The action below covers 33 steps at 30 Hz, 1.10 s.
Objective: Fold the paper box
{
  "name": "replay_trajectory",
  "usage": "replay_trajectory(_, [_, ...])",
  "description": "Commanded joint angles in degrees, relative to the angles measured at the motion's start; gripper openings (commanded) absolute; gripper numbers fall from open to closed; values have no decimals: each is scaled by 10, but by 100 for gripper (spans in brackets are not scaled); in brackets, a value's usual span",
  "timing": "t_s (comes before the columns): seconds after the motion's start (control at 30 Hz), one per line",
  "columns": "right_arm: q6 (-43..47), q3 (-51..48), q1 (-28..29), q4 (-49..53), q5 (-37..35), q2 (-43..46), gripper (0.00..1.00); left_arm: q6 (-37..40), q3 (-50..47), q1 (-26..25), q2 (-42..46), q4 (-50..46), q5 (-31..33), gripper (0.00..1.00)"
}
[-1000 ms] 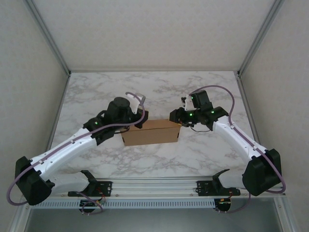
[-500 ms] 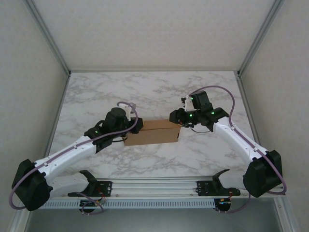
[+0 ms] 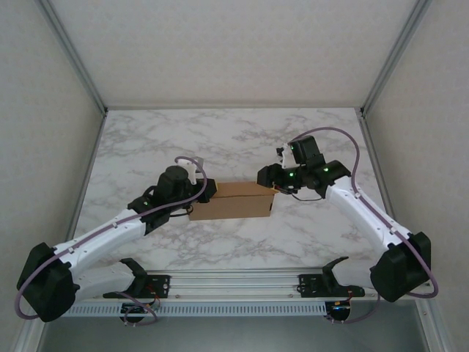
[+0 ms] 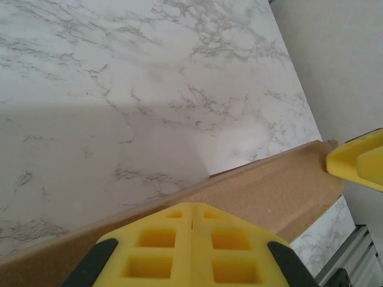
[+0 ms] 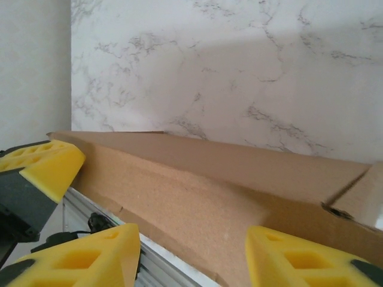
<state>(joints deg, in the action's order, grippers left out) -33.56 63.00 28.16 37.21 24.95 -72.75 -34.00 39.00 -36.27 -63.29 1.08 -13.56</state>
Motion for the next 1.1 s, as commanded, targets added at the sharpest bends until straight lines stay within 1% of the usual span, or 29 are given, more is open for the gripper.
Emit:
replay_trajectory(0.0, [29,33,0,67,-60,25,50,-8,-20,3,11,-19,-5,0])
replay_trajectory(0.17, [47,34,-2,100,-92,27,48,-6,-24,2,16,-23,-5,0])
replay_trajectory(0.4, [52,4,-2,90,-115,16,47,3,-18,2,14,-32,-2,0])
replay_trajectory(0.5, [53,-6,-2,81,-114,3,46,4,-19,1,15,-32,-1,0])
replay_trajectory(0.7, [38,-29,-3,42,-82,-19,46,6,-24,-3,10,-26,-4,0])
replay_trajectory(0.8, [41,-23,-2,49,-81,-17,46,6,-24,-3,14,-28,-1,0])
replay_trajectory(0.87, [48,-16,-2,67,-106,-6,47,7,-22,-4,15,-29,-1,0])
replay_trajectory(0.93, [51,-7,-3,93,-150,6,51,9,-19,-4,15,-32,0,0])
replay_trajectory(1.0, [54,0,-2,109,-182,20,53,10,-18,-3,15,-31,1,0])
replay_trajectory(1.07, [55,4,-2,114,-195,38,53,9,-18,-4,15,-31,0,0])
